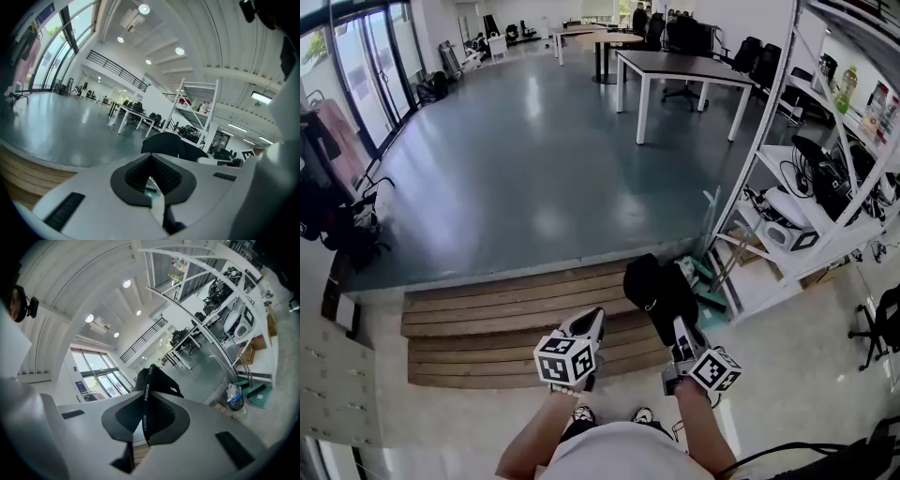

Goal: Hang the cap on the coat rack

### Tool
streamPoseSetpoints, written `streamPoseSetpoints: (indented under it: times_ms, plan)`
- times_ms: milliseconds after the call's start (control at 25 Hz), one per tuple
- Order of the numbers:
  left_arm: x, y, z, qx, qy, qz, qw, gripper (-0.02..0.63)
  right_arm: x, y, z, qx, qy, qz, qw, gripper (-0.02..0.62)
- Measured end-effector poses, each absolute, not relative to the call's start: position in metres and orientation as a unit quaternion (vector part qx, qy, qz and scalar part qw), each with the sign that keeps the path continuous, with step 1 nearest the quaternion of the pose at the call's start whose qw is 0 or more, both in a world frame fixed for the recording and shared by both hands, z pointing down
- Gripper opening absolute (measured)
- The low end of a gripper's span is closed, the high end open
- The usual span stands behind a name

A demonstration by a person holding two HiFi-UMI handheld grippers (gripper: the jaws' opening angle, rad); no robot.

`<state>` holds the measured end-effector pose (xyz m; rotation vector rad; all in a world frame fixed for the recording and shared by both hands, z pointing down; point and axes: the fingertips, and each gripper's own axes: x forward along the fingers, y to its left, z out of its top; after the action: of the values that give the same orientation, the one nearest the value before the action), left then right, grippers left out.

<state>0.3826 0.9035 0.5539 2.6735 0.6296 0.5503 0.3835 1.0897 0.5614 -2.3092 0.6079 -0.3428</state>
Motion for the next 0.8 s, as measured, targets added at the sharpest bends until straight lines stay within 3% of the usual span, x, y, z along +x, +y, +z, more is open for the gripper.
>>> streamPoseSetpoints:
  times_ms: [800]
  plan:
    - [0.302,0.712,0.572,0.962,0.035,0.165,0.214,0.003,0.382,0.890,0.560,-0.831,0.393,-0.187,0.346,0.020]
